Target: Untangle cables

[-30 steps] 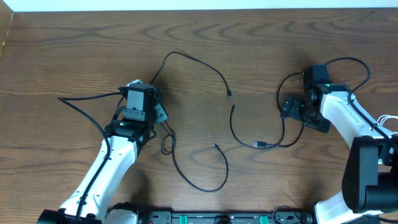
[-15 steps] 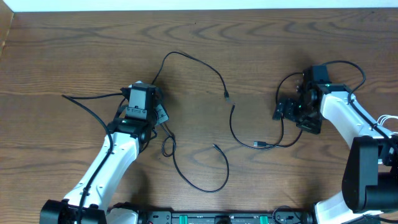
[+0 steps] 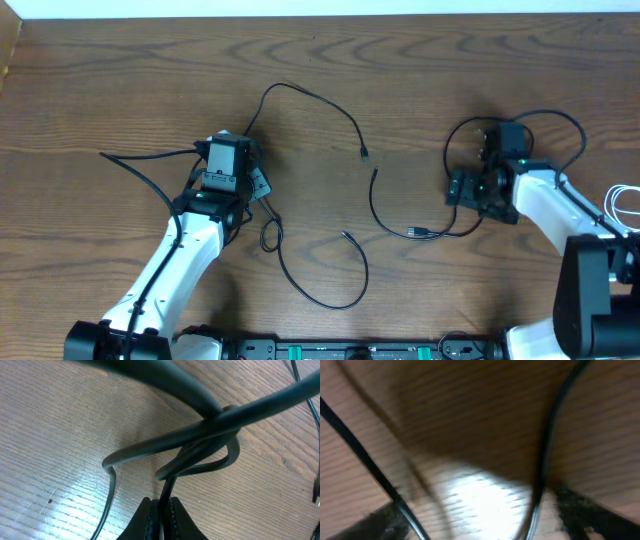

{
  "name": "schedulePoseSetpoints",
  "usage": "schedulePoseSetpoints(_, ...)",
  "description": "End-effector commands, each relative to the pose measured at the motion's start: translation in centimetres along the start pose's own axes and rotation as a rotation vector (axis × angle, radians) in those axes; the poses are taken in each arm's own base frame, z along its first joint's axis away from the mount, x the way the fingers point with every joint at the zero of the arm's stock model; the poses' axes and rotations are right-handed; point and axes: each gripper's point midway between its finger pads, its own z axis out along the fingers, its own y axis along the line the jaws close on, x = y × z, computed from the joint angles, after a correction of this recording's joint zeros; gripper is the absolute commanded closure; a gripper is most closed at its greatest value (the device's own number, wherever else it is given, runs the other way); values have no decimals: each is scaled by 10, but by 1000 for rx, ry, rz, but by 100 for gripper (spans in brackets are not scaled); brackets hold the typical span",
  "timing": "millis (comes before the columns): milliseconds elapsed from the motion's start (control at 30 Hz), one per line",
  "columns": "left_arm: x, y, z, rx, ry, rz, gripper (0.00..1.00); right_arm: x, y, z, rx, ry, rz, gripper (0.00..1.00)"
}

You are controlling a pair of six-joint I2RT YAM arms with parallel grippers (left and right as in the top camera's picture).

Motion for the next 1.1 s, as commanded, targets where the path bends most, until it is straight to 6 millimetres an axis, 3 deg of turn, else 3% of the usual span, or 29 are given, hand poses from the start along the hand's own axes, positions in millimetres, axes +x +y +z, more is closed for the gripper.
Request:
schedulePoseSetpoints(0,-2,3,1,-18,-5,-6,92,57,-5,30,-22,180,43,45)
schedulePoseSetpoints(100,-2,3,1,-18,-6,-7,92,58,-5,32,-26,177,46,86)
schedulePoseSetpoints(167,-2,3,1,-18,-6,-7,92,52,-1,32,-44,156,45,99)
schedulePoseSetpoints(367,-2,3,1,-18,-5,-6,92,12,18,21,-104,51,10,99)
schedulePoseSetpoints(533,-2,3,1,-18,-5,-6,92,-30,30,-7,-114,-23,-52,99)
schedulePoseSetpoints(667,-2,3,1,-18,-5,-7,92,-72,24,-36,-72,-111,-56,99)
schedulePoseSetpoints(900,-2,3,1,-18,-5,-7,92,-150,-8,-98,15,-314,5,99)
schedulePoseSetpoints(1000,-2,3,1,-18,-5,-7,92,-176,-32,-118,75,-409,59,99)
schedulePoseSetpoints(1033,-1,3,1,-17,-4,-7,92,-194,-54,-131,125,-480,102,99)
schedulePoseSetpoints(1067,-1,3,1,-17,-4,-7,92,-203,-64,-136,135,-516,113,99)
